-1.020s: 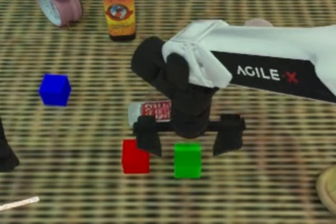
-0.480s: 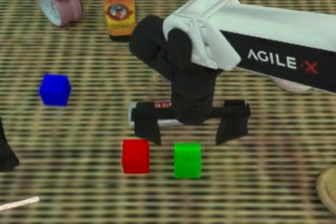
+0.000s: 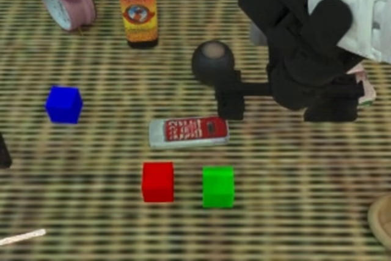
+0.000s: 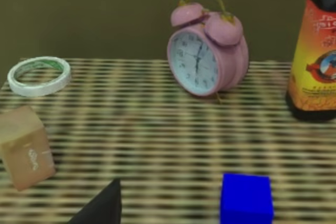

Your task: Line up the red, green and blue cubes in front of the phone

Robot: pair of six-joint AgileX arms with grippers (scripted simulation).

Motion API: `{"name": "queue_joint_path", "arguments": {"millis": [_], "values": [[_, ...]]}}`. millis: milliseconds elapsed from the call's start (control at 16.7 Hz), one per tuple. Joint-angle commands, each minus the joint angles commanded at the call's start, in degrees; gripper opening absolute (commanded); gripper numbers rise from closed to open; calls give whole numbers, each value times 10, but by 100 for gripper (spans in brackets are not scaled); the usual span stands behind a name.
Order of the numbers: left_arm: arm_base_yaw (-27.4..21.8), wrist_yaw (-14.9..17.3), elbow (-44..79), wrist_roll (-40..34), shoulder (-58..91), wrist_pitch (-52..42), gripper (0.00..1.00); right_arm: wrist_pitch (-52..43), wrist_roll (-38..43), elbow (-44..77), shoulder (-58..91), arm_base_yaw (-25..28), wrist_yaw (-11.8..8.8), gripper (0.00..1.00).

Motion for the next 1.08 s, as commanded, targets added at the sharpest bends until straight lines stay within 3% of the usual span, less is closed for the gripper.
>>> {"name": "queue_joint_path", "arguments": {"millis": [300,540,780,1080], "values": [[-12,-1,240,3,300,-154,100,135,-115,-225,-301,-108,34,100],[-24,-2,440,5,569,-290,100,257,-210,-430,-556,-201,39,100],[-36,-3,619,7,795,-412,100,376,-288,-610,-755,-280,19,100],[-47,-1,800,8,998,-521,100,508,-350,-769,-927,-349,-26,100]]}}
